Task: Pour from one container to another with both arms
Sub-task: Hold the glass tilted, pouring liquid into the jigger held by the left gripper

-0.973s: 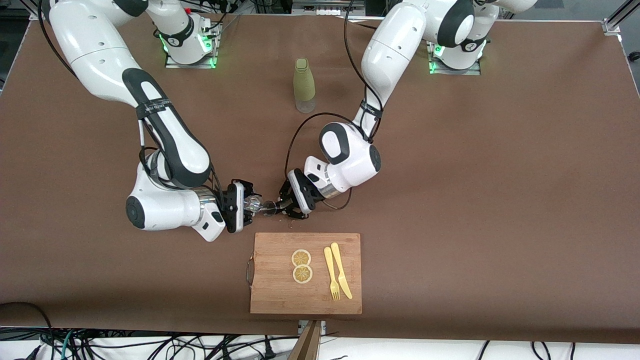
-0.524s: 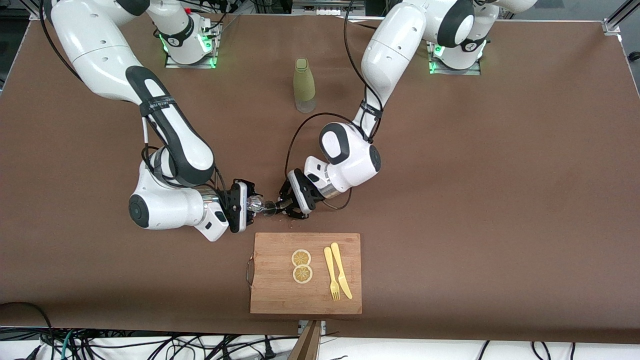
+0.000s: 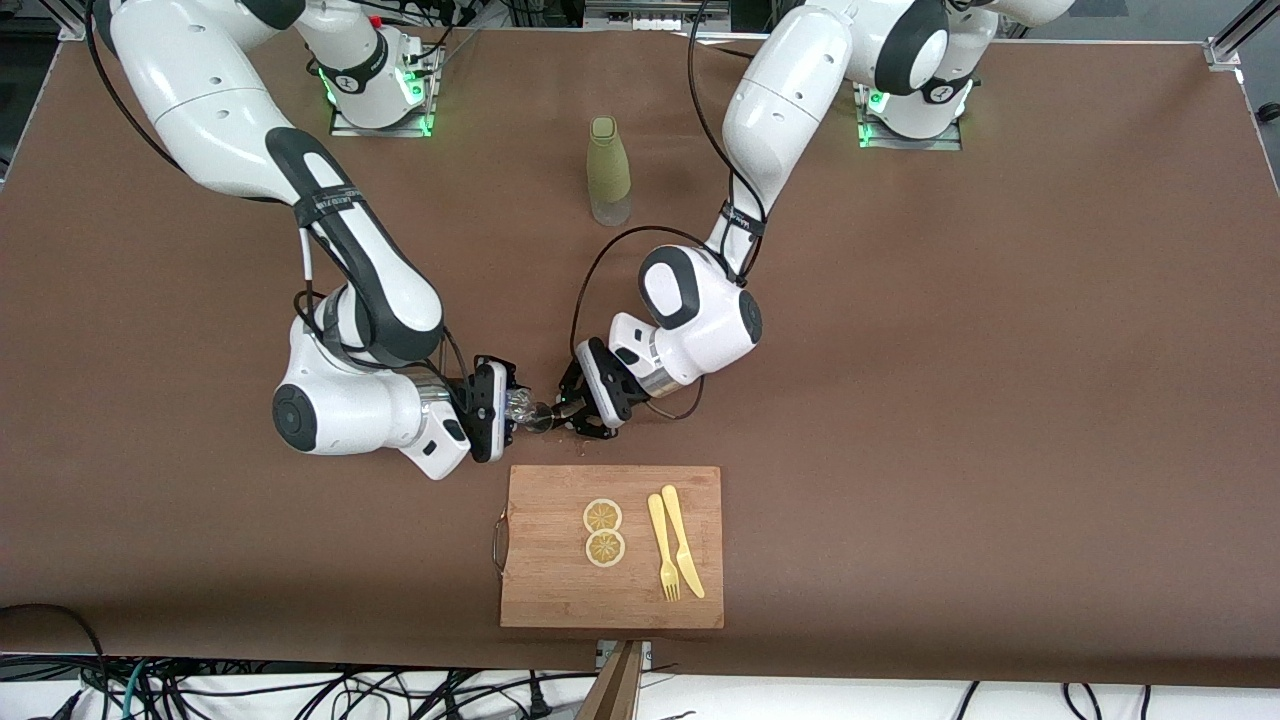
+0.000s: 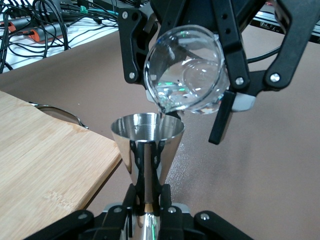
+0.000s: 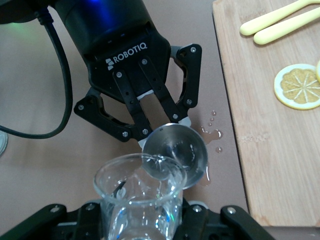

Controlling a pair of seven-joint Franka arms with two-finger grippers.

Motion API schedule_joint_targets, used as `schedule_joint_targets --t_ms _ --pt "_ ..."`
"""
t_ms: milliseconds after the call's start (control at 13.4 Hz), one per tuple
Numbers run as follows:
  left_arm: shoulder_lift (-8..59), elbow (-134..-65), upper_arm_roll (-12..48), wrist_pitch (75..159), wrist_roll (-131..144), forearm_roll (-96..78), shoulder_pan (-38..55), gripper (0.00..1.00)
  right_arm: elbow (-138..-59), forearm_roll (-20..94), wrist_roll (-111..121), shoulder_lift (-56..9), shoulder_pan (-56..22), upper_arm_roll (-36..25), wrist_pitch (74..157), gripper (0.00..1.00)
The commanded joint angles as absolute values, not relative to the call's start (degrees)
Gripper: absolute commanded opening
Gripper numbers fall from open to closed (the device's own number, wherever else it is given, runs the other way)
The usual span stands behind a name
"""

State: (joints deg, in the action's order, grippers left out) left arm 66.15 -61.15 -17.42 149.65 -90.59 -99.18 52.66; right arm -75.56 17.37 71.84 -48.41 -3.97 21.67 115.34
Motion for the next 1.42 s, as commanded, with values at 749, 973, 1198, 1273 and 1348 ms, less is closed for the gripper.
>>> schedule_joint_targets --t_ms 749,973,1198,1273,1348 --pt "67.5 -58.8 -18.5 150.6 -90.3 -100.5 53.3 0.0 -75.3 18.1 76.3 -47.7 -3.6 21.6 114.9 0.38" --pt "67.4 -58.8 -18.4 150.5 -90.3 -100.5 53.3 0.0 -75.3 21.8 80.3 -47.8 -2.6 21.4 115.0 0.38" --pt "66.9 -58.8 -18.3 150.4 -89.4 -100.5 53.2 0.0 -75.4 26.3 85.2 -47.9 -0.8 21.3 115.0 0.38" --pt "66.7 -58.8 -18.3 150.4 -89.2 -100.5 53.1 0.0 -75.5 28.5 87.4 -48.0 0.1 20.7 114.7 0.38" --pt "66.0 -58.8 -18.5 149.5 -89.4 -100.5 52.7 0.0 -75.7 31.1 90.2 -48.0 0.6 20.1 114.5 0.38"
